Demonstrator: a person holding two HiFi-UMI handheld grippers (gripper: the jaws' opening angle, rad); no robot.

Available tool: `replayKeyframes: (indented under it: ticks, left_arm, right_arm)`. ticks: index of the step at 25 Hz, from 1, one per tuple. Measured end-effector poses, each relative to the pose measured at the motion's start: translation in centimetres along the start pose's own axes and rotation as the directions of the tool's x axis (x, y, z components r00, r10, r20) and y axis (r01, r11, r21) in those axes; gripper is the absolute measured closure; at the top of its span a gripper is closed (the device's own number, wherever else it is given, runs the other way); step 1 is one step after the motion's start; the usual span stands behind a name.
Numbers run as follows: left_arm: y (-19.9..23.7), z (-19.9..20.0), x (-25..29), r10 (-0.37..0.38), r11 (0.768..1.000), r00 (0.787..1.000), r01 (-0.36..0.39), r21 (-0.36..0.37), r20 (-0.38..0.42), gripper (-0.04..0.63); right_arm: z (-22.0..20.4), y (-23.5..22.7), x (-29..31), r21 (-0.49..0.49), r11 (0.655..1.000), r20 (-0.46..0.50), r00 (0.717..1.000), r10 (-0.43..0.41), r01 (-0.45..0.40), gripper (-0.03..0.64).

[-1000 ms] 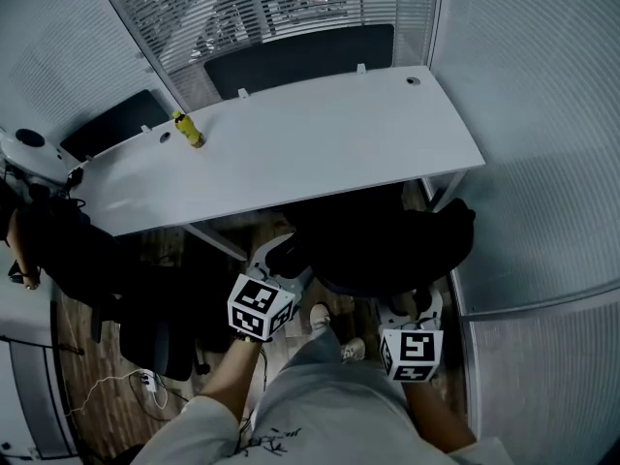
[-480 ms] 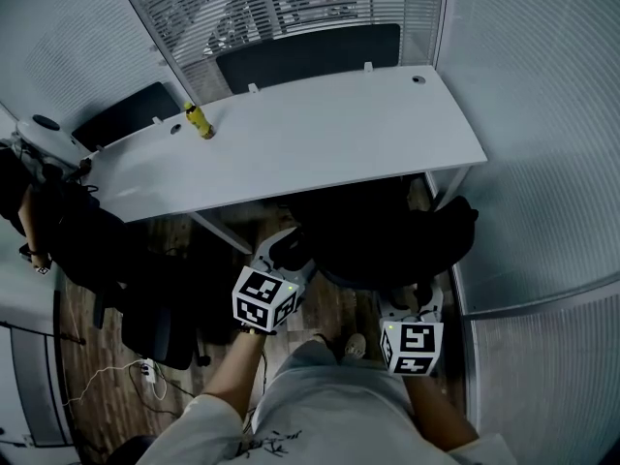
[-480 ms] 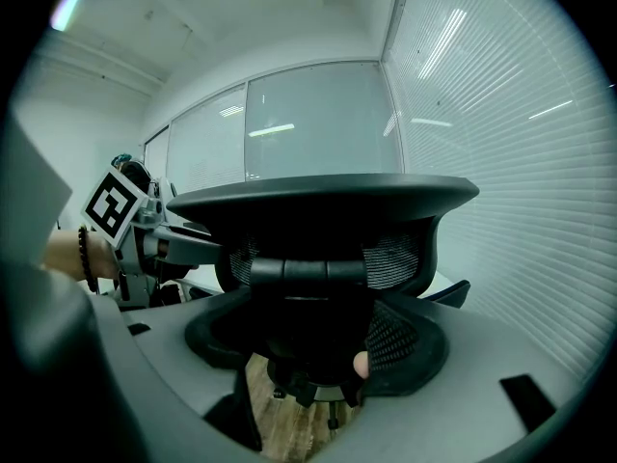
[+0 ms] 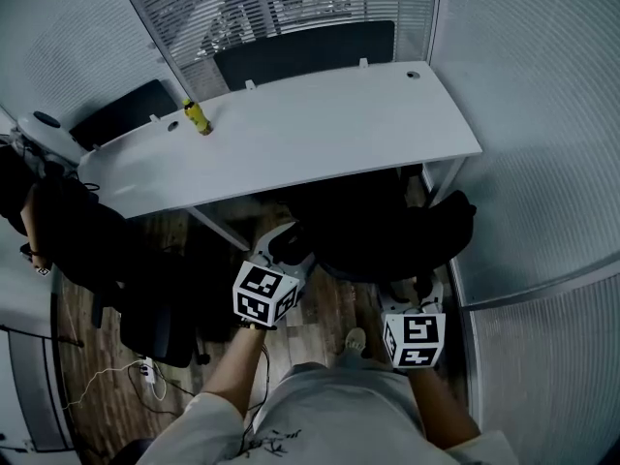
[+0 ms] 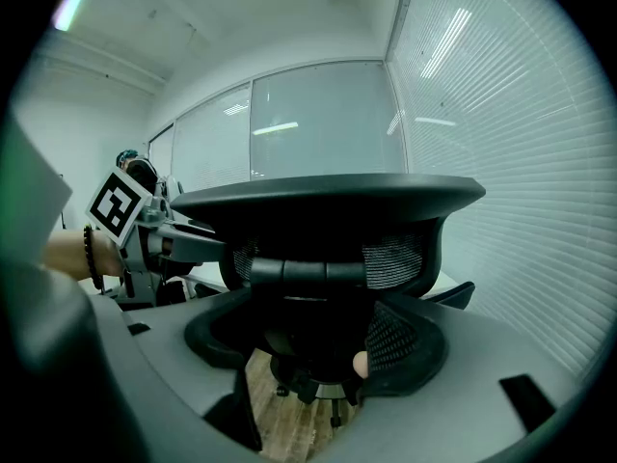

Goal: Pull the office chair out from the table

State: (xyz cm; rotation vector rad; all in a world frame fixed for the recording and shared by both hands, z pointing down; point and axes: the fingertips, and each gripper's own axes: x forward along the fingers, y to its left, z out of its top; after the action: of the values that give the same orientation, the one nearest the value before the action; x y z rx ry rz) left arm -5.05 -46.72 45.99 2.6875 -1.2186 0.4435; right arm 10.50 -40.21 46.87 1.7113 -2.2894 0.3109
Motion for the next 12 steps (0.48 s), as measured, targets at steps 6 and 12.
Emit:
replayKeyframes:
  ticks: [6,12]
  left_arm:
    - [-0.9,-0.5,-1.3,-0.011,1.0,1.0,0.011,0.004,0.001,0.347]
    - [-1.3,-1.4,-2.8,-0.016,1.0,1.0,0.016,0.007,-0.006,0.348]
  right_arm:
    - [-0.5,0.8,-1.5,-0.001,1.0,-0.009,1.0,0.002,-0.002,0.344]
    - [-1.3,2.0,-2.6,-0.004,1.0,-0.017,1.0,0.008,-0.008,0.344]
